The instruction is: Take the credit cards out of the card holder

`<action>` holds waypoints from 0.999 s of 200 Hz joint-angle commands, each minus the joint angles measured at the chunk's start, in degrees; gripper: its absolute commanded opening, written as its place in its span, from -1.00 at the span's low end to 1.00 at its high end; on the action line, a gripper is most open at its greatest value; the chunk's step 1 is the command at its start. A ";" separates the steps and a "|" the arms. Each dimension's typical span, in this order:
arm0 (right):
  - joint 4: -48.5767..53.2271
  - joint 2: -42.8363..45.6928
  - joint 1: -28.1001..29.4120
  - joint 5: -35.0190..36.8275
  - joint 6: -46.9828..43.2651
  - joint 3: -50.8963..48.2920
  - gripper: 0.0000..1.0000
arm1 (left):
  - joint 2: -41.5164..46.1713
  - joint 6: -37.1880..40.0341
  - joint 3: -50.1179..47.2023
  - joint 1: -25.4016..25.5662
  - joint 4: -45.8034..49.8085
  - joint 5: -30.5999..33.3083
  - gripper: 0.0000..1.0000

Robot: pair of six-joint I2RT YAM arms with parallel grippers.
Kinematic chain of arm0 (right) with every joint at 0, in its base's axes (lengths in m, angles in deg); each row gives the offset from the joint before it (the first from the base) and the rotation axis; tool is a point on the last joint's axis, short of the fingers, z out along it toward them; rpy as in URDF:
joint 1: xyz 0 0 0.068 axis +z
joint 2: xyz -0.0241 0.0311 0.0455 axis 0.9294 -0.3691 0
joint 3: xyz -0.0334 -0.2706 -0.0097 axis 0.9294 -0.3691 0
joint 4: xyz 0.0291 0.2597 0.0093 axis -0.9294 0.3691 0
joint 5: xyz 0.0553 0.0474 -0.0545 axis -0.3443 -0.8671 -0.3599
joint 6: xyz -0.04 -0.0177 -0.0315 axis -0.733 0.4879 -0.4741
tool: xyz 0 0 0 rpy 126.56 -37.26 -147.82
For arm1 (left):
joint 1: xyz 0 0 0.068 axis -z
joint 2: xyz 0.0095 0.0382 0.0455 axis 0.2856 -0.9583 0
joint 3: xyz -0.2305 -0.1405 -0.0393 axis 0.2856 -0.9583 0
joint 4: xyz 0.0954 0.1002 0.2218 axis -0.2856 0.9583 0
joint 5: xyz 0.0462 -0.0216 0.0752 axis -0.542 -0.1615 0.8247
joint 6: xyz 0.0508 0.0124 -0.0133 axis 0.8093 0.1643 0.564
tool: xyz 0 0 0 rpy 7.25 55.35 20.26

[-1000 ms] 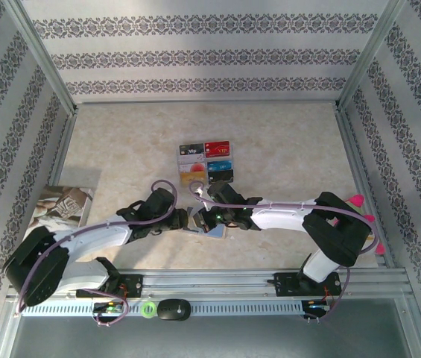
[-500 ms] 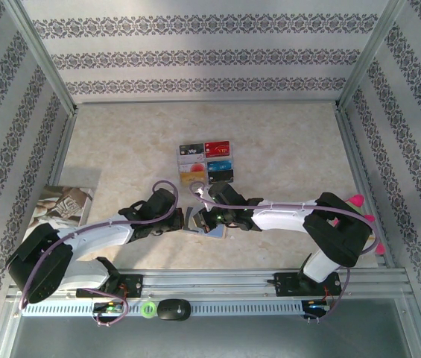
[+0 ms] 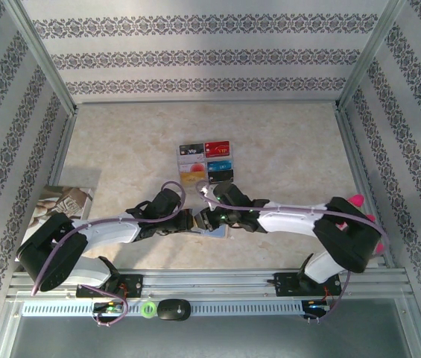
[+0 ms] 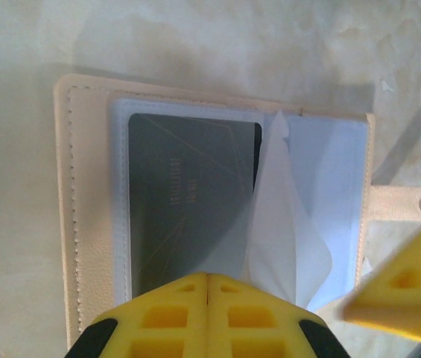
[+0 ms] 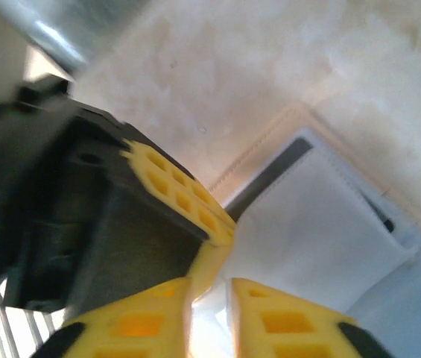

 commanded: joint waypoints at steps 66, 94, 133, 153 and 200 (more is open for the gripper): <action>5.46 19.14 -9.22 6.51 6.24 -9.33 -0.40 | -6.00 -1.09 4.13 4.41 -11.86 -10.18 -0.53; 7.88 20.48 -9.84 6.96 6.44 -9.17 -0.50 | -11.58 0.42 9.10 5.94 -10.32 -14.18 -0.48; 11.05 16.74 -9.86 3.66 6.89 -6.39 -0.55 | -14.85 0.16 10.02 6.03 -10.87 -18.09 -0.49; 9.99 14.63 -8.63 1.54 6.62 -6.04 -0.57 | -7.92 1.41 7.43 5.54 -9.97 -13.64 -0.28; 8.09 7.44 -4.35 -3.33 5.83 -2.45 -0.65 | 10.48 3.22 1.16 1.31 0.99 0.18 -0.10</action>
